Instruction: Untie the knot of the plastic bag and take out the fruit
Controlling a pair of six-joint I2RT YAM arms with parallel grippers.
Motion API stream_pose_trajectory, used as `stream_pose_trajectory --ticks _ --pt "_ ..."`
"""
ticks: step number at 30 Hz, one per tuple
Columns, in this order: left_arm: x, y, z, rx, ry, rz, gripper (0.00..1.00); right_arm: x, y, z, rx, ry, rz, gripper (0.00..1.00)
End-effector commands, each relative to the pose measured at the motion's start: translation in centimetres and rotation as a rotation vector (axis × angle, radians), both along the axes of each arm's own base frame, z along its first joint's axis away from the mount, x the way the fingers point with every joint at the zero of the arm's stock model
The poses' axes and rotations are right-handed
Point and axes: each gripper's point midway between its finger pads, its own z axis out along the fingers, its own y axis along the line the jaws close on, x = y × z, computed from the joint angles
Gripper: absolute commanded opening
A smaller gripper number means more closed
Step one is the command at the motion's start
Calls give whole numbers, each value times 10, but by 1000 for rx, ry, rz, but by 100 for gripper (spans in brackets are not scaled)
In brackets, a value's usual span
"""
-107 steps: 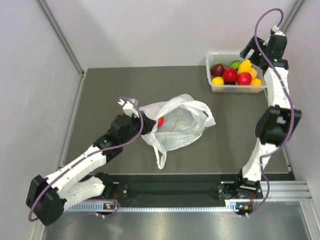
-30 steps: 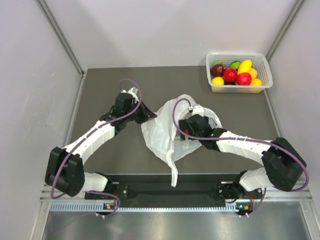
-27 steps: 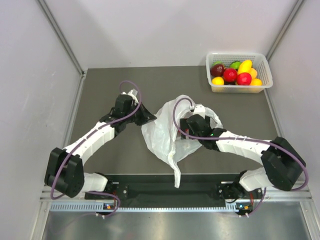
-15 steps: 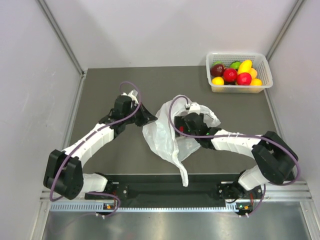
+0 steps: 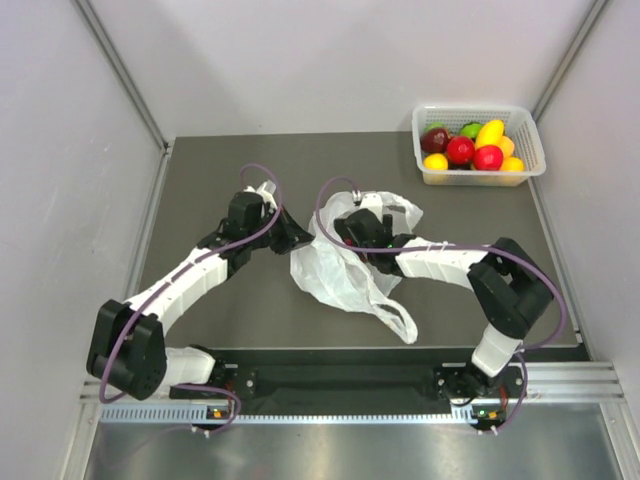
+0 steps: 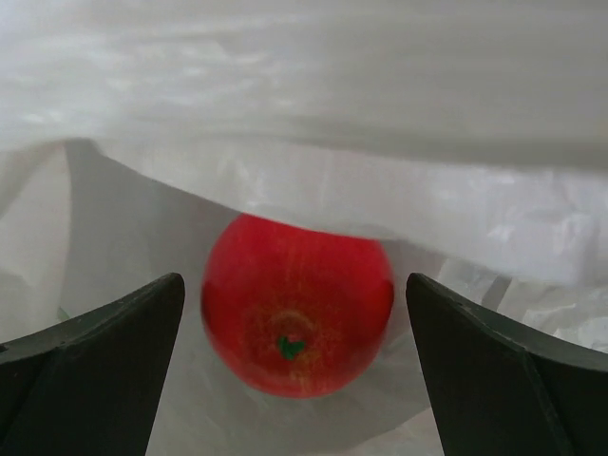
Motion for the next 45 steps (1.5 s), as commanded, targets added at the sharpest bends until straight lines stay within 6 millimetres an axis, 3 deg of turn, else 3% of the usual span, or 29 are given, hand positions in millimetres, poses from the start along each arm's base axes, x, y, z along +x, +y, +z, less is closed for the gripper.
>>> stream_pose_trajectory --ticks 1,5,7,10,12,14,15,18,20,21,27,28,31,35,38,41,42,43,44,45 --pt "2 -1 7 -17 -61 -22 0 0 -2 0 -5 10 -31 100" --pt "0 1 -6 2 -40 -18 0 -4 -4 3 13 4 -17 93" --pt "0 2 -13 10 -34 -13 0 -6 -1 3 25 12 20 84" --pt "-2 7 -26 39 -26 -4 0 -7 1 15 76 -1 55 58" --pt "-1 11 -31 56 -26 8 0 -9 -1 23 92 -12 67 32" --pt "-2 13 -37 73 -24 12 0 -12 -4 44 116 -49 84 22" --pt "-1 15 -38 75 -25 17 0 -14 -6 51 126 -56 88 12" --pt "-1 17 -42 79 -19 21 0 -30 -14 73 144 -32 137 0" --pt "0 18 -41 80 -22 31 0 -43 -14 92 173 -27 208 0" --pt "0 18 -42 80 -17 34 0 -51 -23 89 154 13 214 0" --pt "14 22 -33 65 -56 62 0 -83 -52 121 239 71 340 0" --pt "16 22 -31 66 -65 64 0 -97 -52 135 280 63 416 0" --pt "19 23 -30 66 -68 63 0 -104 -65 179 334 -43 498 0" --pt "19 20 -32 54 -63 45 0 -87 -83 254 332 -282 487 0" --pt "16 18 -34 42 -59 31 0 -47 -115 296 307 -413 279 0" --pt "13 17 -29 33 -74 23 0 15 -181 320 265 -510 -102 0" --pt "13 17 -27 32 -81 19 0 41 -206 311 242 -499 -249 1" --pt "12 17 -25 31 -85 15 0 55 -224 321 239 -529 -327 1" --pt "11 17 -22 29 -93 9 0 69 -257 322 232 -541 -443 0" --pt "10 17 -20 31 -101 3 0 94 -276 308 255 -521 -529 0"
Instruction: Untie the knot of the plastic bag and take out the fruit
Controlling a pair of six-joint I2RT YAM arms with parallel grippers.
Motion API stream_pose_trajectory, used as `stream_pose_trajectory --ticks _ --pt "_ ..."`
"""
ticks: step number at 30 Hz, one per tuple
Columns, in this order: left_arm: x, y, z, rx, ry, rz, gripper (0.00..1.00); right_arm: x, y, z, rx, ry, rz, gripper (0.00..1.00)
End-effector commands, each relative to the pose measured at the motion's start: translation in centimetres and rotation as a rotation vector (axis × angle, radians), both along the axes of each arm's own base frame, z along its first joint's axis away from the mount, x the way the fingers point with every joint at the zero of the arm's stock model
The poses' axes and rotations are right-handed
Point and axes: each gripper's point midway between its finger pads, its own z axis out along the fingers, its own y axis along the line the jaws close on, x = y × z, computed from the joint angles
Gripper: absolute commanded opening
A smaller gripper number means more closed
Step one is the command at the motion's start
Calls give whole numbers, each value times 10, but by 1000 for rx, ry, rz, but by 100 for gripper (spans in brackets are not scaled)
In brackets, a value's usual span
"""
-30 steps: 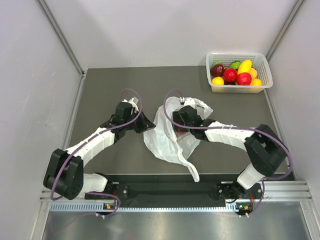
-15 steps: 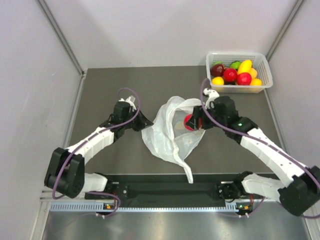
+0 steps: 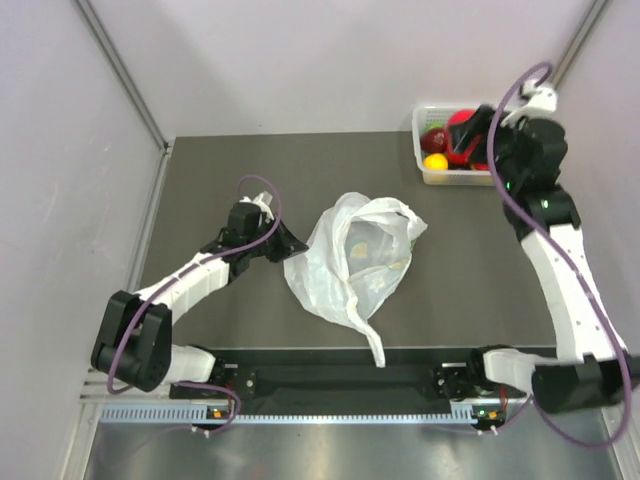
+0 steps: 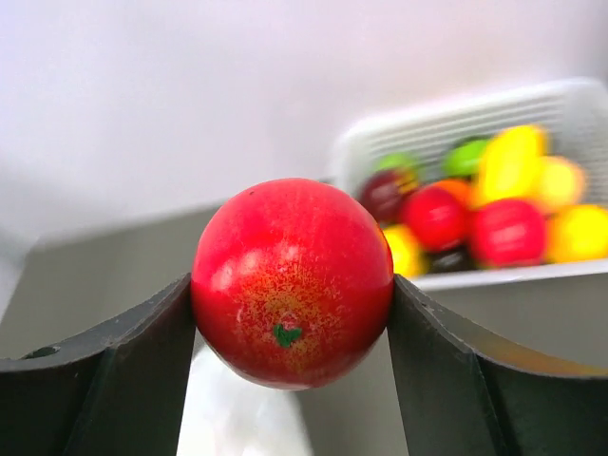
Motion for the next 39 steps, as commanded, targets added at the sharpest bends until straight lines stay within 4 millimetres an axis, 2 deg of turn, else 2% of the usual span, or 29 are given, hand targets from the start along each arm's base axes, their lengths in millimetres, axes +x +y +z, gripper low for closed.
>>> stream_pose_trajectory --ticks 1,2,3,4,5,6,7,8,9,10,11,12,14,15,20,22,23,24,25,28,30,31,33,34,35,36,37,38,39 --pt "5 -5 30 -35 -116 -43 0 71 -99 -1 110 -15 -436 0" --pt "3 -5 32 -37 -118 -48 0 81 -138 -4 132 -13 -537 0" --pt "2 -5 34 -35 -123 -54 0 102 -155 -26 157 32 -585 0" --pt "0 -5 35 -36 -125 -57 0 113 -168 -11 174 -7 -611 0" --pt "-2 -4 37 -40 -132 -58 0 122 -190 -14 177 -2 -652 0" --pt "-3 -4 37 -39 -135 -61 0 146 -200 -42 175 53 -656 0" --pt "-4 -4 38 -41 -138 -66 0 158 -207 -26 183 28 -640 0" --pt "-6 -4 40 -41 -148 -70 0 180 -219 -60 181 99 -612 0" --pt "-7 -3 40 -38 -148 -74 0 191 -226 -40 200 66 -602 0" --pt "-7 -2 40 -34 -150 -73 0 196 -239 -53 215 110 -603 0" --pt "-9 -2 40 -34 -154 -77 0 212 -244 -87 241 179 -585 0" --pt "-10 -2 41 -35 -157 -77 0 215 -256 -79 259 166 -592 0" --pt "-12 -2 40 -37 -153 -86 0 228 -261 -105 293 209 -563 1" --pt "-13 -2 39 -35 -155 -88 0 230 -263 -110 303 214 -556 3" --pt "-14 -1 31 -22 -148 -95 0 240 -257 -148 330 289 -490 20" --pt "-14 -2 31 -25 -147 -100 0 241 -256 -150 324 294 -478 38" --pt "-14 -2 31 -26 -148 -101 0 240 -254 -149 324 296 -468 47" --pt "-13 -2 31 -27 -149 -99 0 240 -252 -146 320 293 -464 77" --pt "-14 -2 29 -27 -151 -98 0 240 -251 -142 311 288 -454 99" --pt "-12 -2 29 -29 -152 -98 0 237 -252 -125 294 273 -446 100" --pt "-12 -3 28 -29 -151 -98 0 232 -249 -100 287 229 -435 100" --pt "-12 -3 29 -29 -151 -96 0 225 -244 -72 282 181 -427 100" --pt "-10 -2 30 -28 -157 -93 0 216 -235 -50 274 137 -408 100" --pt "-9 -2 33 -25 -171 -92 0 201 -225 -15 258 75 -384 100" --pt "-9 -2 34 -22 -177 -93 0 194 -217 -14 252 80 -365 100" --pt "-8 0 36 -17 -185 -88 0 186 -204 -4 240 65 -338 100" --pt "-5 0 40 -9 -204 -85 0 163 -189 33 209 -12 -295 100" --pt "-3 1 43 -7 -215 -83 1 155 -178 17 202 25 -268 100" --pt "-2 1 44 -3 -220 -81 3 144 -162 22 175 16 -223 100"
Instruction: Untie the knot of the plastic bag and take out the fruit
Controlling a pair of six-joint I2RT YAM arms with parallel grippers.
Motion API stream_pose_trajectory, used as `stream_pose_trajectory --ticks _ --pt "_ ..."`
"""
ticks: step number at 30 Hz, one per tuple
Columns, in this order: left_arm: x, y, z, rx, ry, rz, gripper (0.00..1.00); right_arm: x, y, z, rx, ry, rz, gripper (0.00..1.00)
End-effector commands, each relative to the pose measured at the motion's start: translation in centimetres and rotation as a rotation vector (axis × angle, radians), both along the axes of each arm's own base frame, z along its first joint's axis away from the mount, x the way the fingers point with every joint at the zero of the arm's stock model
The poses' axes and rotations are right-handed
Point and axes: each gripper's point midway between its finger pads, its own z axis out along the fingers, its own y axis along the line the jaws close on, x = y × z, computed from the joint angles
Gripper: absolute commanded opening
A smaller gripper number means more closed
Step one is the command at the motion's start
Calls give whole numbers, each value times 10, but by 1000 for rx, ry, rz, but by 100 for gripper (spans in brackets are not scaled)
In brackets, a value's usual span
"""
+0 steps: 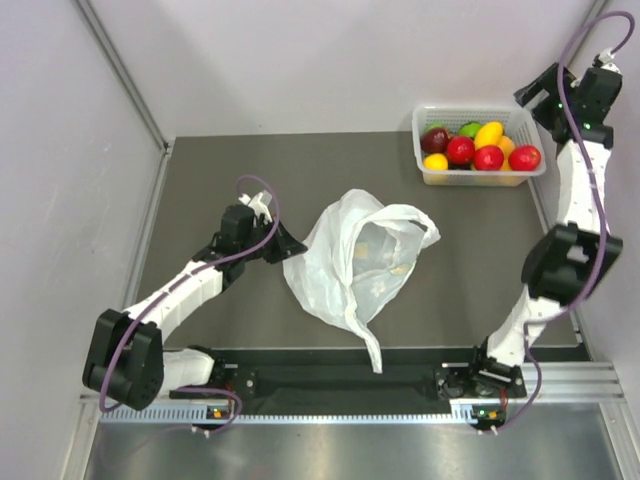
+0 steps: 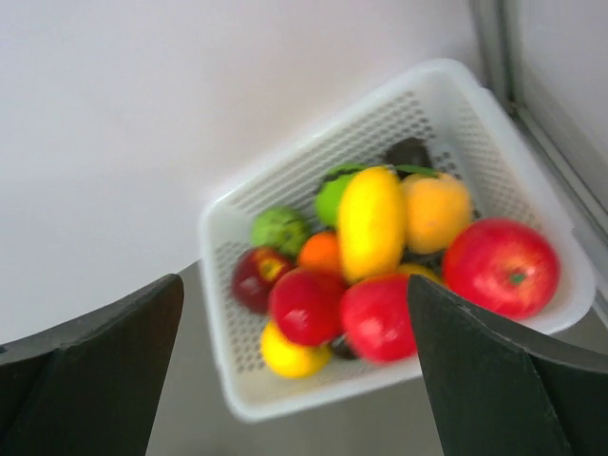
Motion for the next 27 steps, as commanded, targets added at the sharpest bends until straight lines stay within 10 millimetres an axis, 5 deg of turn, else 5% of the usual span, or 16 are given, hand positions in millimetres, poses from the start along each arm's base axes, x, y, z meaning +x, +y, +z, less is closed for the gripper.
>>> stream_pose_trajectory --ticks 1,2,3,4,5,7,8,9,10,11,16,20,27 --pt "16 0 27 -1 -130 1 5 -70 71 127 -147 -277 194 100" --pt "18 0 30 1 -138 4 9 -80 84 103 -140 -230 238 100" --pt "21 0 35 6 -151 -3 12 -106 107 121 -191 -272 293 100" --pt "23 -1 38 9 -162 -4 16 -121 120 114 -197 -255 330 100" --pt "24 -1 42 10 -171 -5 22 -132 130 87 -185 -203 358 100" --pt "27 -2 53 10 -203 -13 48 -173 161 96 -221 -256 450 100" --pt "28 -2 58 12 -217 -14 57 -184 168 69 -197 -213 468 100" --pt "30 -2 69 7 -242 -12 86 -197 176 65 -183 -221 485 99" --pt "31 -1 73 13 -257 -10 99 -225 186 77 -168 -278 513 100" --pt "31 -1 78 12 -274 -12 99 -236 191 57 -138 -251 531 100" --pt "21 0 113 6 -356 -46 99 -317 224 65 -128 -381 663 100" --pt "2 3 137 -13 -422 -78 99 -361 237 72 -154 -431 729 100" --pt "-45 16 186 -45 -593 -119 99 -402 254 75 -179 -491 822 100"
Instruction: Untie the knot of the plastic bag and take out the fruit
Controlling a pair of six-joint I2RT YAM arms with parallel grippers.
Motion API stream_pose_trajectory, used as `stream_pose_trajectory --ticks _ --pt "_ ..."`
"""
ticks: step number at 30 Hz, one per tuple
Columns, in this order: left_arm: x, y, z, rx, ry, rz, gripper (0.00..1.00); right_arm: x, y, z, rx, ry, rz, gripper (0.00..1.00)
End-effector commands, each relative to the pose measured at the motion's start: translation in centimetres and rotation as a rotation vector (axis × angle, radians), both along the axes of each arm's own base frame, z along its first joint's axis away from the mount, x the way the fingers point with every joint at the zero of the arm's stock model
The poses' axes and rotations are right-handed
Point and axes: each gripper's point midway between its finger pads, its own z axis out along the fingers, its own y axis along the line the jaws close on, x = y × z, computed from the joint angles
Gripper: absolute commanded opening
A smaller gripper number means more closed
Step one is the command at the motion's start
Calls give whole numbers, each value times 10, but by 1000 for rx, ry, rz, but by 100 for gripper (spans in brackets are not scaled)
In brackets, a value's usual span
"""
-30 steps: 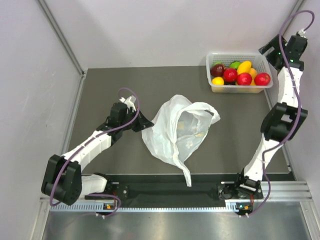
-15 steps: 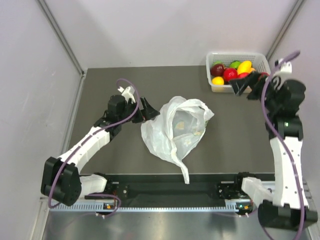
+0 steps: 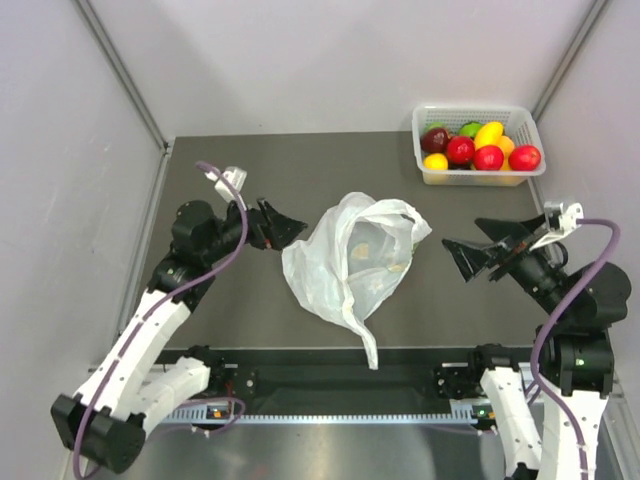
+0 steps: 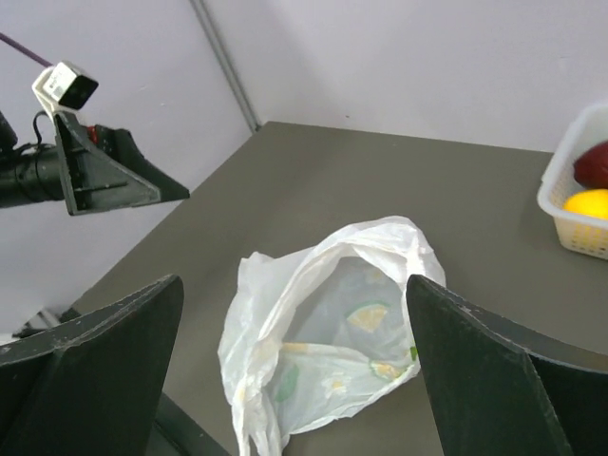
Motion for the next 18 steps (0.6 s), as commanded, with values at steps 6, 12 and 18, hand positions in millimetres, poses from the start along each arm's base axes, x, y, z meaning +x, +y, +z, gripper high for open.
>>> stream_pose_trajectory --ticks 6,12,18 --pt "-51 24 68 -6 -258 -4 99 -22 27 -11 88 62 185 100" --pt "-70 31 73 7 -306 -15 99 -32 34 -2 72 -3 258 100" --pt "-71 29 58 38 -294 -36 99 -45 41 12 68 -46 327 100"
